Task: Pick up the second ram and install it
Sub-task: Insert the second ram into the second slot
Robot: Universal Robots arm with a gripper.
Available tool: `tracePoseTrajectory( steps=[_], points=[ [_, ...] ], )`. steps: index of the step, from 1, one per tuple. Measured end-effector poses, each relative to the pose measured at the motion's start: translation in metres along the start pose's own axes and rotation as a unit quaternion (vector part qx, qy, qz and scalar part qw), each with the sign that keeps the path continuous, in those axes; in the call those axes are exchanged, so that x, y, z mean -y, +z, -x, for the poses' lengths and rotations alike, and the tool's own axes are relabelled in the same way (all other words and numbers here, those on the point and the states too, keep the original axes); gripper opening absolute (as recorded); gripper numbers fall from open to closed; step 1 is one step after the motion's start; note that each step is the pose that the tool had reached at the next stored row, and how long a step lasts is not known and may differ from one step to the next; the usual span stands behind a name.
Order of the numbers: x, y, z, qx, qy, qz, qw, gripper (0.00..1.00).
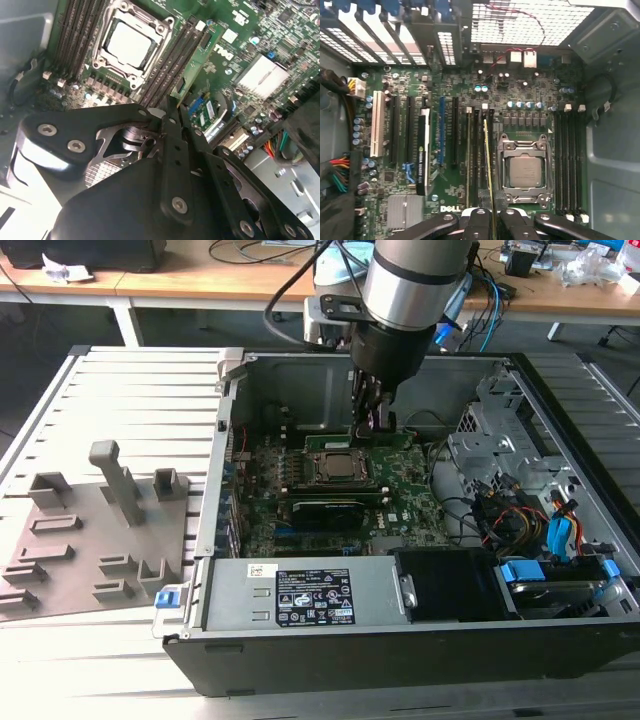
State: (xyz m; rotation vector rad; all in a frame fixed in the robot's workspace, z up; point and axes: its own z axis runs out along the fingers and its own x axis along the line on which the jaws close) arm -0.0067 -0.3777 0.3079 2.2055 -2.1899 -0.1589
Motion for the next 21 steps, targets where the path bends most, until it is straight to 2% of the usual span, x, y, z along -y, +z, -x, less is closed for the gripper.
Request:
tracePoseTrajectory(
  steps=[2,7,8,10,11,21],
  points=[
    [0.0000,0.0017,0.0052,0.0008,0.001,0.0000,1.0000,0.14],
    [-0.0050,0.0031,0.0058,0.0105,0.006,-0.0007,0.9999,0.14],
    [-0.0065,0.0040,0.0058,0.0114,0.008,-0.0008,0.9999,0.14],
    [-0.0082,0.0056,0.0057,0.0116,0.010,-0.0009,0.9999,0.14],
    [-0.0086,0.0091,0.0055,0.0116,0.011,-0.0009,0.9999,0.14],
    [-0.0074,0.0245,0.0047,0.0116,0.011,-0.0009,0.9999,0.14]
  ],
)
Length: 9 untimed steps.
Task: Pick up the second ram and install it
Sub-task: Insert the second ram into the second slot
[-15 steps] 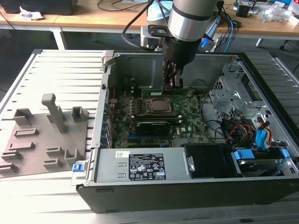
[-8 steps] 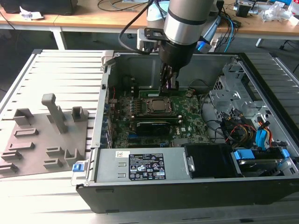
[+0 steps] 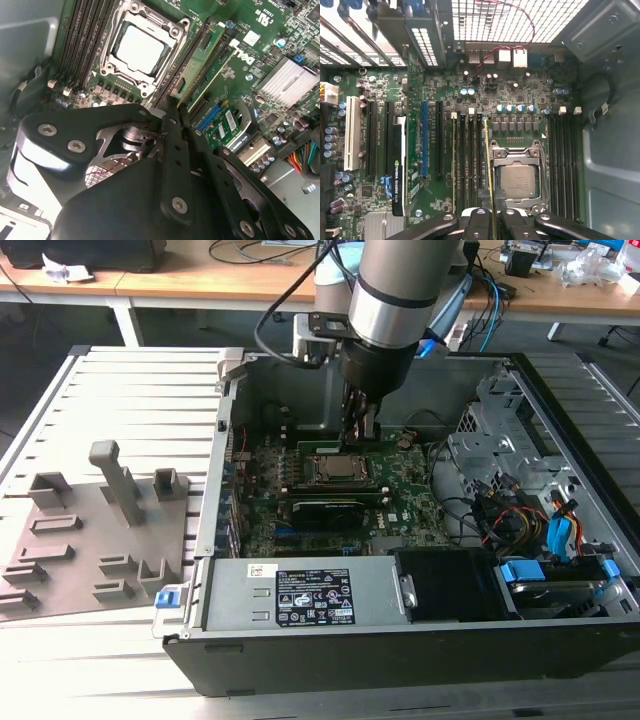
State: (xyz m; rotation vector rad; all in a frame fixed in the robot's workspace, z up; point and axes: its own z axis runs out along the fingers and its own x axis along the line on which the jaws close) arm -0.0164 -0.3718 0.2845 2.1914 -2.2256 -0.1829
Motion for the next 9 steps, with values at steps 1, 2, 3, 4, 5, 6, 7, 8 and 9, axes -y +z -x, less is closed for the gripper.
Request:
tracePoseTrajectory(
  steps=[1,2,3,4,5,6,7,8,9],
  points=[
    [0.0001,0.0015,-0.0001,0.0000,0.000,0.0000,1.0000,0.14],
    [0.0003,0.0027,-0.0002,0.0000,0.000,0.0000,1.0000,0.14],
    [0.0003,0.0036,-0.0003,0.0000,0.000,0.0000,1.0000,0.14],
    [0.0004,0.0043,-0.0003,0.0000,0.000,0.0000,1.0000,0.14],
    [0.0004,0.0048,-0.0004,0.0000,0.000,0.0000,1.0000,0.14],
    [0.0005,0.0056,-0.0004,0.0000,0.000,0.0000,1.0000,0.14],
    [0.0006,0.0072,-0.0005,0.0000,0.000,0.0000,1.0000,0.14],
    [0.0008,0.0092,-0.0007,0.0000,0.000,0.0000,1.0000,0.14],
    [0.0010,0.0113,-0.0008,0.0000,0.000,0.0000,1.0000,0.14]
  ],
)
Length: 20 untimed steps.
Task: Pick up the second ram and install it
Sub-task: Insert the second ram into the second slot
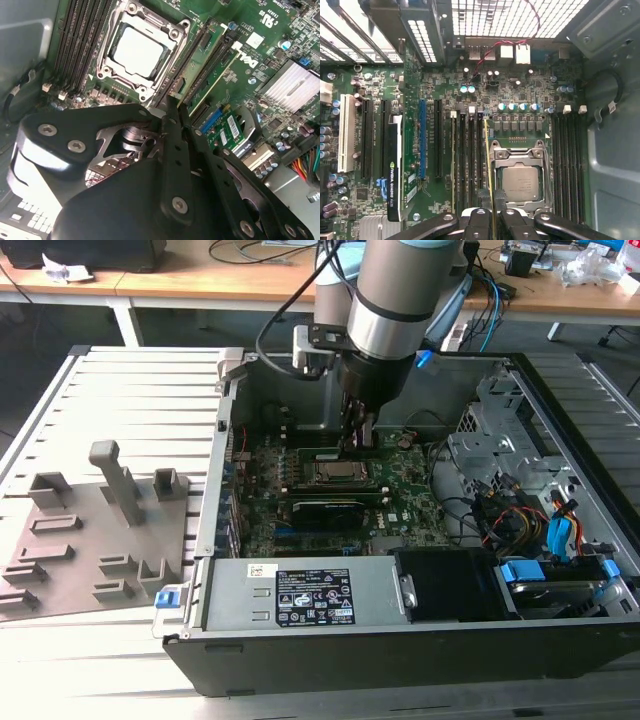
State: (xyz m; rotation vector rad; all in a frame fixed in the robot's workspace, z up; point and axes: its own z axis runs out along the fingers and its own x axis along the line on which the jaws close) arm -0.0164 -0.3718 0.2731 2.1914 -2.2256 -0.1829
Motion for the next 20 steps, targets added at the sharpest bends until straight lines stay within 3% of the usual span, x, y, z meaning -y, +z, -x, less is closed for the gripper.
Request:
tracePoseTrajectory(
  steps=[20],
  points=[
    [0.0016,0.0244,-0.0018,0.0000,0.000,0.0000,1.0000,0.14]
  ],
)
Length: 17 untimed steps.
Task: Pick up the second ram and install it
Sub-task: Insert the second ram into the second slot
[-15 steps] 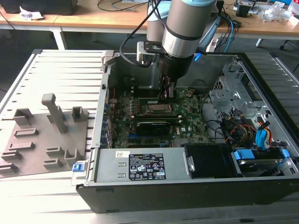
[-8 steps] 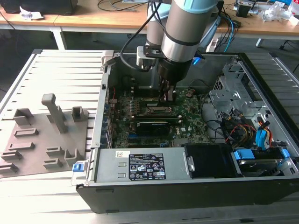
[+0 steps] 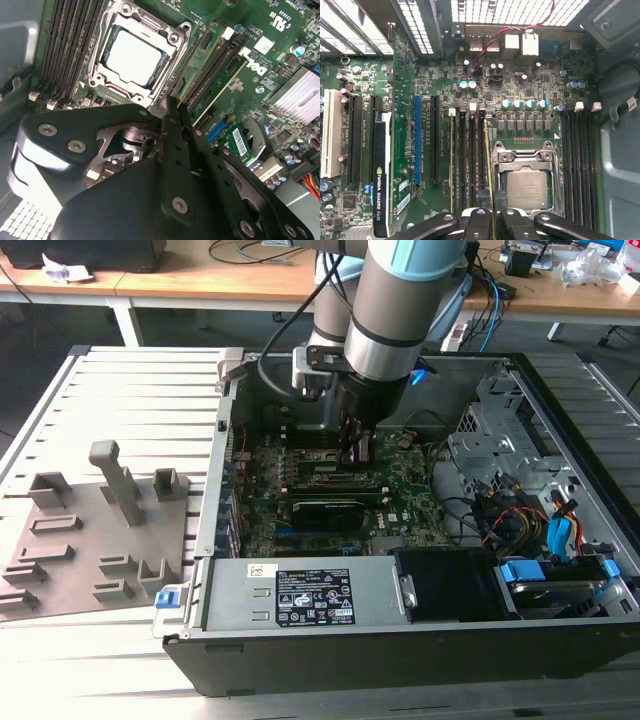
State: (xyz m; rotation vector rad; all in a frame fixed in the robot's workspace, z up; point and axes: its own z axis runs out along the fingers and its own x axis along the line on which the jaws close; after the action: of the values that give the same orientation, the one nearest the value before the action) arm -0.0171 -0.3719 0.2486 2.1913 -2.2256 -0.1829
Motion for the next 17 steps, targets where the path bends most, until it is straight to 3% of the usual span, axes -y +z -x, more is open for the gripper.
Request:
tracePoseTrajectory(
  steps=[5,8,9,12,17],
  points=[
    [-0.0060,0.0060,-0.0008,0.0000,0.000,0.0000,1.0000,0.14],
    [-0.0069,0.0077,-0.0163,0.0000,0.000,0.0000,1.0000,0.14],
    [-0.0068,0.0090,-0.0180,0.0001,0.000,-0.0001,1.0000,0.14],
    [-0.0064,0.0133,-0.0187,0.0013,0.014,-0.0010,0.9999,0.14],
    [-0.0072,0.0166,-0.0189,0.0015,0.017,-0.0012,0.9999,0.14]
  ],
)
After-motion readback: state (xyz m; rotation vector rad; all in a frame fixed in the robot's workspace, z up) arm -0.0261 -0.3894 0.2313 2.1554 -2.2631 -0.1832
